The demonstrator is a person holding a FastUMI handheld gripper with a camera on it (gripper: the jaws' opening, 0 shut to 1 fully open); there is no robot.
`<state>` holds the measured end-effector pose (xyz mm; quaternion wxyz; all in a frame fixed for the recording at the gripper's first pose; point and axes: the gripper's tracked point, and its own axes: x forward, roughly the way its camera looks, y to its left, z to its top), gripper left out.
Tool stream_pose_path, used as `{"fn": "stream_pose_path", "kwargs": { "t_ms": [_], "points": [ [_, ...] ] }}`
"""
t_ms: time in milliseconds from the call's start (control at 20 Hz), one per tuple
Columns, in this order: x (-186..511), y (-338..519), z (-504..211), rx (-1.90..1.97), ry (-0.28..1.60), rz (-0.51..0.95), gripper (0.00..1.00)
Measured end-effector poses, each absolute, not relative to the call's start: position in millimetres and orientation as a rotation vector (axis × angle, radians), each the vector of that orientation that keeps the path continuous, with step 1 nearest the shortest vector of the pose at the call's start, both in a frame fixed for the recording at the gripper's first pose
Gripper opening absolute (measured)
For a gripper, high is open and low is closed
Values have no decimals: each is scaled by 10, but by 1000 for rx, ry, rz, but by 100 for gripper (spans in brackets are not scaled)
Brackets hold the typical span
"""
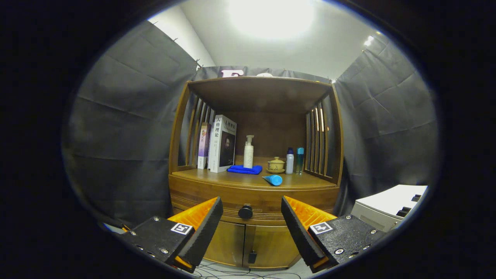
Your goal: Pull open the drawer, take out the items inside it, and place them on the countertop above the cabinet.
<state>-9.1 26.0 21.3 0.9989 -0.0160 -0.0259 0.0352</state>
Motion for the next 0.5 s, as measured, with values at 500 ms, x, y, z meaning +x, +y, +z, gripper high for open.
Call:
{"fn": "stream_pose_path", "kwargs": {
  "t_ms": [500],
  "points": [
    [-58, 320, 136, -27, -22, 99, 95]
  ]
}}
